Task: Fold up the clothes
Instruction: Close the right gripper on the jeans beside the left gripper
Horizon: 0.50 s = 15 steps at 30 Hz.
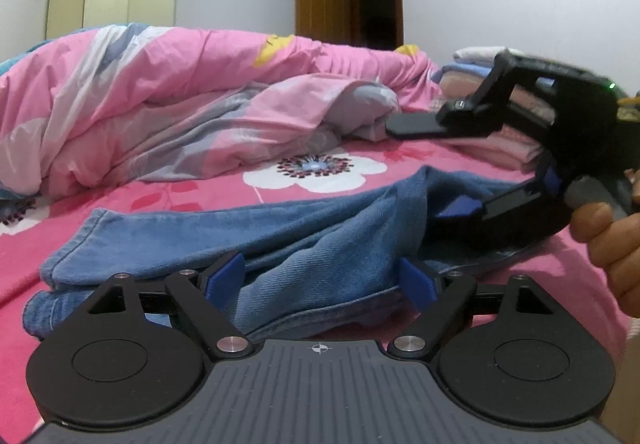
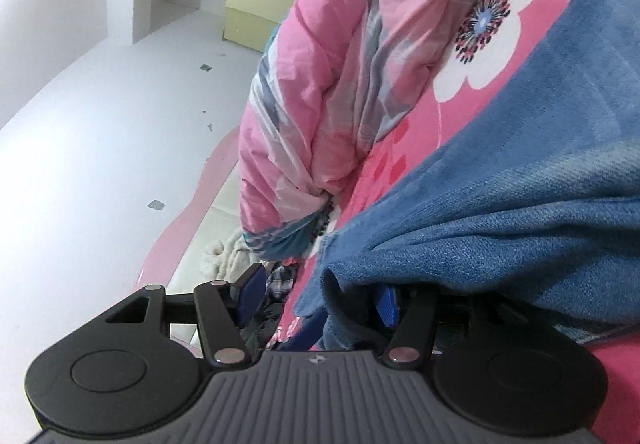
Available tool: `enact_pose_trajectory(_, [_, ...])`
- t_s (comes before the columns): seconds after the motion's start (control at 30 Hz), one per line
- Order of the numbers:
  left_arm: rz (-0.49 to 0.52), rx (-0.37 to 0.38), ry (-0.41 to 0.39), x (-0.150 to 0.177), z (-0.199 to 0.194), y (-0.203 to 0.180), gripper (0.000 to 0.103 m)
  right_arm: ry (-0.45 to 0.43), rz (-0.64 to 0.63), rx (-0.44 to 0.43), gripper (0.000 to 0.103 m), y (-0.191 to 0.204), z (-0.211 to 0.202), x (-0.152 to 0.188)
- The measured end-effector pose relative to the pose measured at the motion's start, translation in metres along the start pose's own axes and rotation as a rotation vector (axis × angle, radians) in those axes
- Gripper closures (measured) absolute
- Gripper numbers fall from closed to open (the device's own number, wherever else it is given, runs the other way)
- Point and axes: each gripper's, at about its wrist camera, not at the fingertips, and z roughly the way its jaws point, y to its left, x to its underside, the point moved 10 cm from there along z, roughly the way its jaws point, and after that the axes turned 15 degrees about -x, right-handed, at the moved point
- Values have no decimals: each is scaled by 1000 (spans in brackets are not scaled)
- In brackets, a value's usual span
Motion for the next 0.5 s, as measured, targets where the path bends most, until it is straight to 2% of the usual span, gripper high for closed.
enact_pose_trajectory(0.5, [-77, -82, 10, -14, 22, 6, 19, -3, -22, -69, 44, 10, -2, -3])
